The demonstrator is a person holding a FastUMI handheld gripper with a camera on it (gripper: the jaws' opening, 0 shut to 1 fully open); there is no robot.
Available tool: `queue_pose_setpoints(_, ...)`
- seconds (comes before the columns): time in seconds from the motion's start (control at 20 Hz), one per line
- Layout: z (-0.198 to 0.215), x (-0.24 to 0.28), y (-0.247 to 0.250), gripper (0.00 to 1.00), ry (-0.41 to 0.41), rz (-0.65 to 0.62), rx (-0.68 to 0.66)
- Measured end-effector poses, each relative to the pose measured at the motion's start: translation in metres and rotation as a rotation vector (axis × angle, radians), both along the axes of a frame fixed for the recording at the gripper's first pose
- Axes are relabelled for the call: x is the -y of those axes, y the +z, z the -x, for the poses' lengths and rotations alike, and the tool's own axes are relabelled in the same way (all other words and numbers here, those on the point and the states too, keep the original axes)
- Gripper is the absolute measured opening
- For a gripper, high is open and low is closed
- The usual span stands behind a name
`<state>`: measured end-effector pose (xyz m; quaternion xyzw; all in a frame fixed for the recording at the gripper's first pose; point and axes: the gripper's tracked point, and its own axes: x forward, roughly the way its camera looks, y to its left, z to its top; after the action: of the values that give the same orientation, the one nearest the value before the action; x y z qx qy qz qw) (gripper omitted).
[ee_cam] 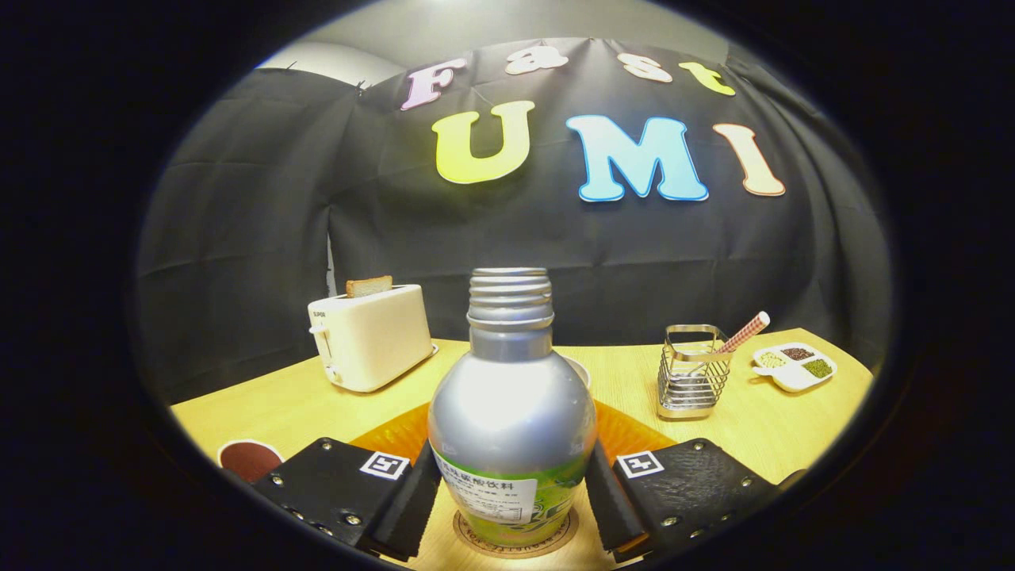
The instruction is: Take the bottle from table, then pour the juice into the cup, finally place the bottle on the coaster
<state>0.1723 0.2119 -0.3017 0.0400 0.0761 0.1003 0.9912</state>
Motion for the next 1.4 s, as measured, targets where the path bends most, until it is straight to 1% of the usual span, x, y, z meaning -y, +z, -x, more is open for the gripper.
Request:
queue_pose_setpoints(0.35, 0.002, -0.004, -0.003, 0.81, -0.002, 0.04, 0.05)
queue_pose_setpoints(0.45, 0.002, -0.005, -0.004, 0.82, 0.0, 0.058, 0.062)
queue_pose_setpoints(0.5, 0.003, -0.004, -0.003, 0.83, -0.004, 0.066, 0.059)
queue_pose_setpoints(0.55, 0.004, -0.003, 0.0, 0.91, -0.01, 0.062, 0.065)
queue_pose_setpoints(0.6, 0.006, 0.0, 0.01, 0.99, -0.024, 0.051, 0.082)
queue_pose_setpoints(0.7, 0.013, 0.007, 0.04, 0.99, -0.048, 0.022, 0.135)
queue_pose_setpoints(0.8, 0.025, 0.018, 0.071, 0.99, -0.062, 0.016, 0.16)
queue_pose_setpoints(1.0, 0.056, 0.068, 0.147, 0.99, -0.114, -0.003, 0.207)
queue_pose_setpoints(1.1, 0.075, 0.106, 0.184, 0.99, -0.172, 0.016, 0.215)
queue_pose_setpoints(1.25, 0.106, 0.151, 0.228, 0.99, -0.23, 0.054, 0.206)
queue_pose_setpoints(1.4, 0.137, 0.181, 0.277, 0.99, -0.28, 0.094, 0.235)
